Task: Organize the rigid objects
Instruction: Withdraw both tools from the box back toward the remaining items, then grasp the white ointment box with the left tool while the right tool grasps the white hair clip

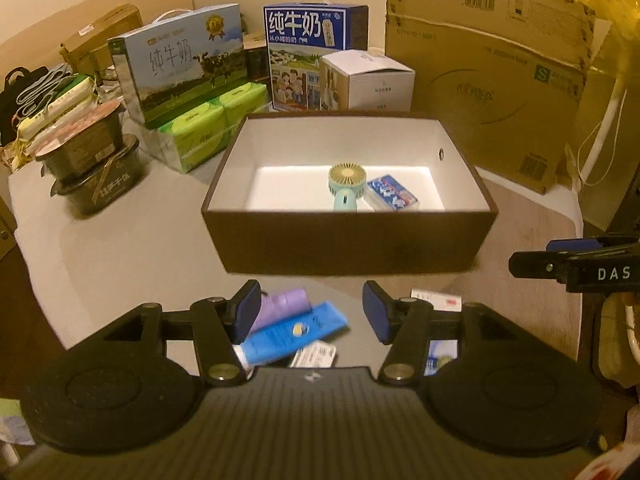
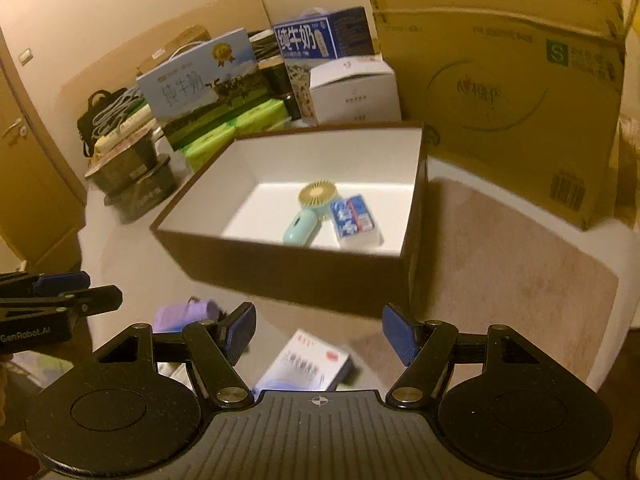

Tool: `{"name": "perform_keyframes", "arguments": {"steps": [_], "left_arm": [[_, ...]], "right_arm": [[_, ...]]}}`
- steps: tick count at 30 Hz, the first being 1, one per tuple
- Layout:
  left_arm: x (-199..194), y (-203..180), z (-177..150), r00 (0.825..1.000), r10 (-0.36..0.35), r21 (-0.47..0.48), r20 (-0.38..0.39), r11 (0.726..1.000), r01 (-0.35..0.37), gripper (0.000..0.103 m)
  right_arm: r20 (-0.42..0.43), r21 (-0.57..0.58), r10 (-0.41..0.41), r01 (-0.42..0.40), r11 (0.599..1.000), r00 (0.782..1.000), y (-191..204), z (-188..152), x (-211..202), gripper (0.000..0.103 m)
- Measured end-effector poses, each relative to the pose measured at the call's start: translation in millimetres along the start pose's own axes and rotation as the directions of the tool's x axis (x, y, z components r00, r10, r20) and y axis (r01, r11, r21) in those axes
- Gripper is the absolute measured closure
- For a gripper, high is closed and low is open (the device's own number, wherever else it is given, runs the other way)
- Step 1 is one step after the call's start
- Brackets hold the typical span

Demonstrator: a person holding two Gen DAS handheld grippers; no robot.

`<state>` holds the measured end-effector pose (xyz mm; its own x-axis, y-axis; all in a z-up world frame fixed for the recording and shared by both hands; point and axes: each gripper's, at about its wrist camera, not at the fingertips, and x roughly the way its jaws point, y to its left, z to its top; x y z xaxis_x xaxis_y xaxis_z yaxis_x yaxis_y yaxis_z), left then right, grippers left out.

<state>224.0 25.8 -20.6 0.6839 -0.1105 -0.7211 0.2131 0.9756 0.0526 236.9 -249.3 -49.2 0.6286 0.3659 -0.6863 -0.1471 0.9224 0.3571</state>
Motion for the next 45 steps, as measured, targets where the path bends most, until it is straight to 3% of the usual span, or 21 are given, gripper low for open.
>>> {"name": "perform_keyframes", "arguments": {"steps": [20,31,45], "left_arm": [[-28.4,-6.7,-67.8,0.999,0.018,-0.061,-0.033,0.998,-0.02,0.05],[-19.5,-10.8,-93.5,0.996,0.017,-0.072,-0.09,0.997,-0.024,0.05],[7.9,-17.8,-110.0,0.988,0.029,-0.048,-0.154,0.998,-0.037,0.05]], "right_arm": [[-0.077,-0.035,0.005,-0.007,0.999,0.997,9.6,-73.4,-14.1,0.033],[-0.161,-0.045,-0.007,0.0,0.999,0.987,8.0,-104.5,-1.3,0.033],[-0.197,-0.057,-0.061,0.05,0.997,0.978,6.2,-116.9,26.7,0.034]]}}
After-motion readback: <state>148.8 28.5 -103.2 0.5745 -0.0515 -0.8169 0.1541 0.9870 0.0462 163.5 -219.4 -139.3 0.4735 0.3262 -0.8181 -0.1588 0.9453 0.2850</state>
